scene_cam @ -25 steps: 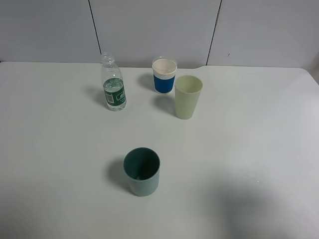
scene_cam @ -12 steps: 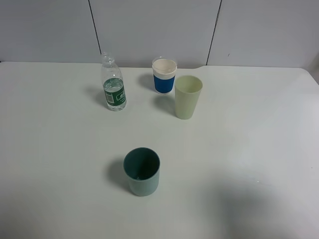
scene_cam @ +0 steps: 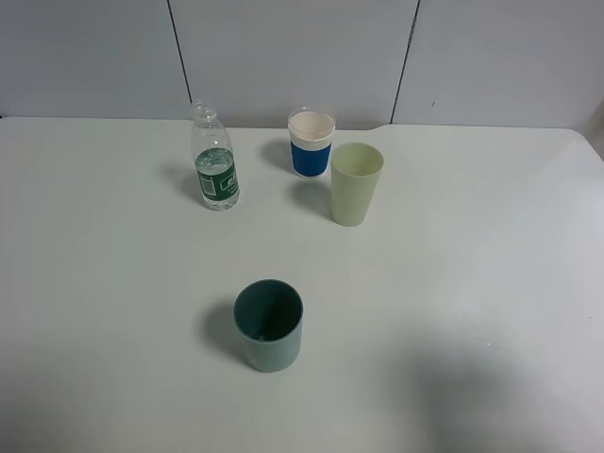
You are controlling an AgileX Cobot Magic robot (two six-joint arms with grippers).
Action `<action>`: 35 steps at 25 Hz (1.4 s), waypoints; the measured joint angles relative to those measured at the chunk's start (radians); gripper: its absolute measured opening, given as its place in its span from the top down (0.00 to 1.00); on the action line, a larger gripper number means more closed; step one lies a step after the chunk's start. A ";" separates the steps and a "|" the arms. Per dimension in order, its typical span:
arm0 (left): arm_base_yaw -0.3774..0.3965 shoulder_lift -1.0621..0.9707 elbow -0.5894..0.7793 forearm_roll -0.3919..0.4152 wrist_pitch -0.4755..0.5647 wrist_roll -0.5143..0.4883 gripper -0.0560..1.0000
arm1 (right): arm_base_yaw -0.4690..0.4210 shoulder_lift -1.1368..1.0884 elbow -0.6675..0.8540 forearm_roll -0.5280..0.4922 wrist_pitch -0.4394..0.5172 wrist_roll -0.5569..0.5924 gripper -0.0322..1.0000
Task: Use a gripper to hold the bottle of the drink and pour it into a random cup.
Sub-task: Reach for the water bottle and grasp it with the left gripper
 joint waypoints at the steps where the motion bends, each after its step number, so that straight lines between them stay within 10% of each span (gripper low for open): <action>1: 0.000 0.027 -0.002 0.000 -0.025 0.000 0.08 | 0.000 0.000 0.000 0.000 0.000 0.000 0.35; 11: -0.009 0.291 -0.004 0.000 -0.256 0.000 0.08 | 0.000 0.000 0.000 0.000 0.000 0.000 0.35; 35: -0.298 0.883 0.000 0.002 -0.640 0.001 0.08 | 0.000 0.000 0.000 0.000 0.000 0.000 0.35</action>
